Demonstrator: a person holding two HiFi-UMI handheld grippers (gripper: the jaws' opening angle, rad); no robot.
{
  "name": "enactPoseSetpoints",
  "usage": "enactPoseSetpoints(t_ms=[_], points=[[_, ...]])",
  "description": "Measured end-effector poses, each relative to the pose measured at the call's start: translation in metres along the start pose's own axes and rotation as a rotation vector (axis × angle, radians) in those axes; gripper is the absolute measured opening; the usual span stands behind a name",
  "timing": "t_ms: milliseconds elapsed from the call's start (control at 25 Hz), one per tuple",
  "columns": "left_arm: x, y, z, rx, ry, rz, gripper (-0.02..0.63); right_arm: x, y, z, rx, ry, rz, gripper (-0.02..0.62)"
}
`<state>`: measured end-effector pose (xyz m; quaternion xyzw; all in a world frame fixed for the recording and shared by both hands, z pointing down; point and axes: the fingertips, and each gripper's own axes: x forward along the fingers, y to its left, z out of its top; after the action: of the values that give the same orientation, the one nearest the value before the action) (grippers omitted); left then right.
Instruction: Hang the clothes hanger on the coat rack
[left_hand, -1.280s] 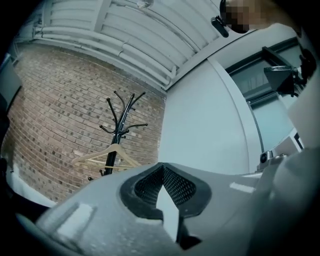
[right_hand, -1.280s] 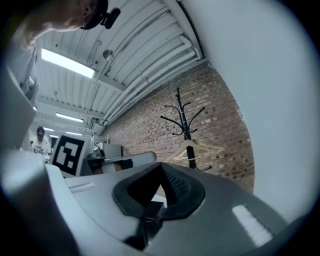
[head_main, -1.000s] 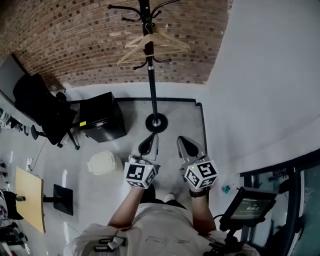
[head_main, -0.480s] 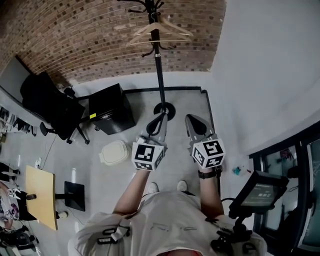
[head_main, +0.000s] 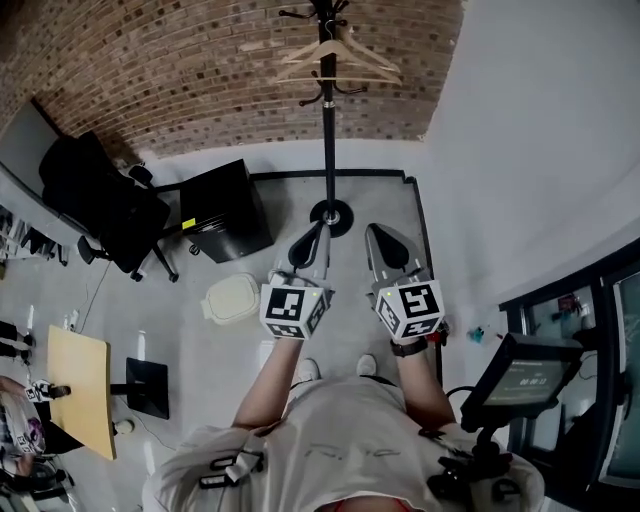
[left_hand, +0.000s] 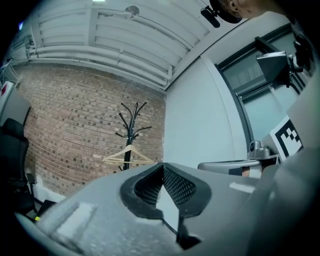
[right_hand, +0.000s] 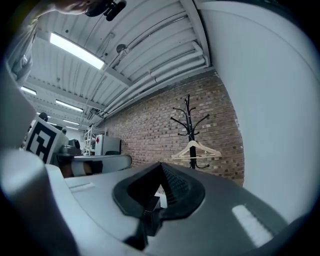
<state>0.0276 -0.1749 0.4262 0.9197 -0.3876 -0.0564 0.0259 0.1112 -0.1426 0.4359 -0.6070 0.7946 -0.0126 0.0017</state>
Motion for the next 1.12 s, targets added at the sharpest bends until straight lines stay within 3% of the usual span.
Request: enactPoseSetpoints(t_ms=[560, 1120], points=[[0.013, 0.007, 0.026, 0.019, -0.037, -0.037, 0.003, 0.023, 0.006, 0.018, -0.017, -0.005, 0.006, 0.005], [0.008, 0.014, 0.023, 0.012, -0.016, -0.03, 0.003, 0.02, 0.006, 0.019, -0.013, -0.009, -0.012, 0.004]])
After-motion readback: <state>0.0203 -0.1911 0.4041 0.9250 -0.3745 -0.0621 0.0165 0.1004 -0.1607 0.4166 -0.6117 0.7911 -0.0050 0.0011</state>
